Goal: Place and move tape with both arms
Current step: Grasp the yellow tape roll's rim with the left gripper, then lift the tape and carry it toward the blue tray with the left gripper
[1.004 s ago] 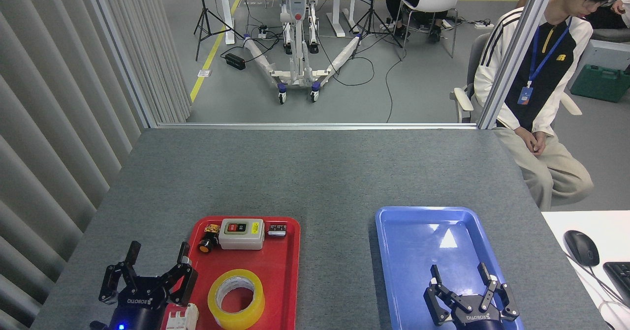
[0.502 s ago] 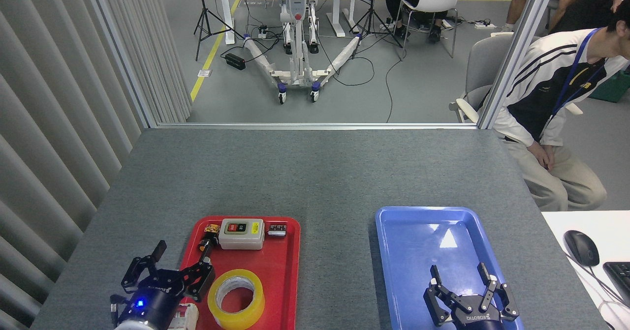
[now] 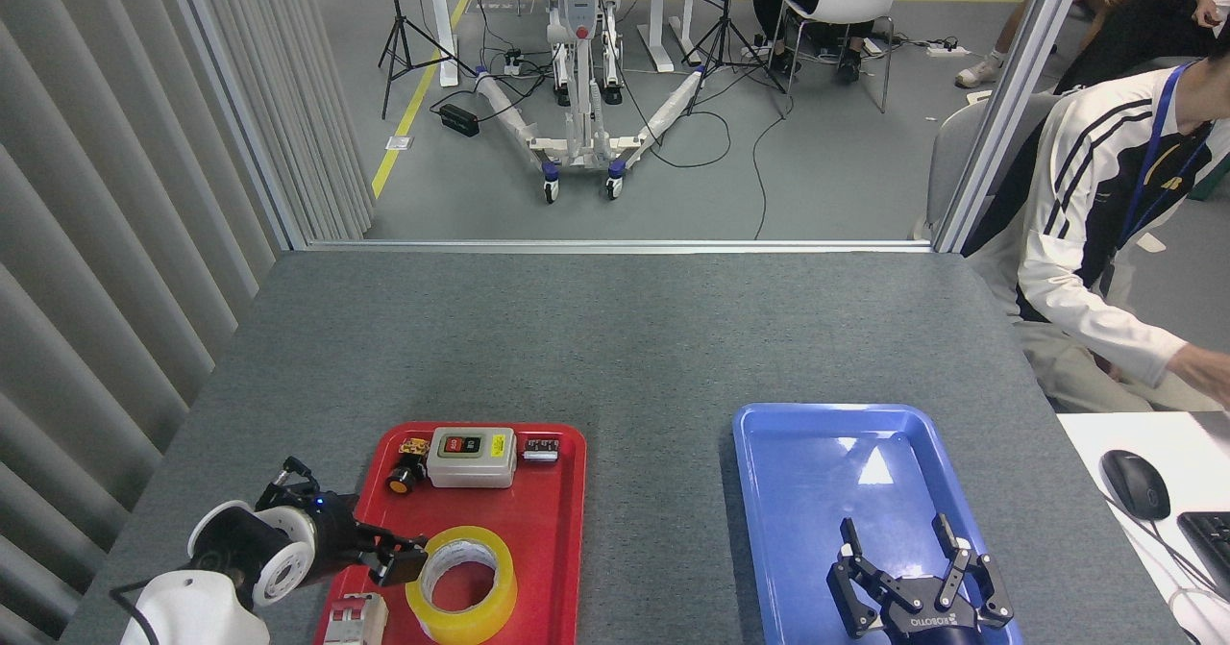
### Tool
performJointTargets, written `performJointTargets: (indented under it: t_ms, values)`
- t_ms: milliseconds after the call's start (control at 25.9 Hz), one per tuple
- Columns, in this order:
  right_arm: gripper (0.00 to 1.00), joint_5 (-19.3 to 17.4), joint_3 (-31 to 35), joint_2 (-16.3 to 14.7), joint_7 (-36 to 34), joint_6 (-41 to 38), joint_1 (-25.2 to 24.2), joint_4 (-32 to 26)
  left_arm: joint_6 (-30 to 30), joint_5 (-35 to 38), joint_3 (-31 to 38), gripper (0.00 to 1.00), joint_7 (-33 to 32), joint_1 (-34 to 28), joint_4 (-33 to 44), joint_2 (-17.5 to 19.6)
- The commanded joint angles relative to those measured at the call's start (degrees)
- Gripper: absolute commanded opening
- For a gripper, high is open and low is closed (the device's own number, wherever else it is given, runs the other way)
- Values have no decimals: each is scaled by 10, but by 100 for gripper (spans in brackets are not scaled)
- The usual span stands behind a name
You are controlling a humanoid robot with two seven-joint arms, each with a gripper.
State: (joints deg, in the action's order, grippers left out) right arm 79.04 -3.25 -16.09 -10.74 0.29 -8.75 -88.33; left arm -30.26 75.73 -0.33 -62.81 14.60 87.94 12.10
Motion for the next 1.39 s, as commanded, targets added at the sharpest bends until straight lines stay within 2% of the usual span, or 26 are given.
performJointTargets:
  t_ms: [0, 232, 695, 773, 850, 966, 1043, 1082, 1236, 1352]
  values:
    - [100, 1, 0, 0, 0, 0, 0, 0, -64, -2, -9, 100, -6, 26, -22, 1]
    - [100, 8, 0, 1, 0, 0, 0, 0, -147, -4, -28, 99, -7, 67, -112, -1]
    - [100, 14, 0, 2, 0, 0, -2, 0, -147, -8, -29, 98, -7, 92, -187, -14]
    - [100, 14, 0, 4, 0, 0, -3, 0, -147, -8, -29, 84, -11, 92, -188, -15]
    - [100, 15, 0, 4, 0, 0, -2, 0, -147, -8, -29, 75, -15, 91, -192, -15]
    - [100, 16, 0, 5, 0, 0, -2, 0, -147, -8, -35, 36, -16, 91, -208, -15]
    - [100, 17, 0, 5, 0, 0, -3, 0, -147, -8, -44, 16, -16, 92, -219, -15]
    - [100, 17, 0, 5, 0, 0, -3, 0, -147, -8, -46, 1, -16, 92, -220, -15]
    - [100, 18, 0, 5, 0, 0, -3, 0, -147, -29, -35, 0, -13, 113, -217, -15]
    - [100, 18, 0, 5, 0, 1, -3, 0, -147, -114, 4, 0, -13, 122, -218, -16]
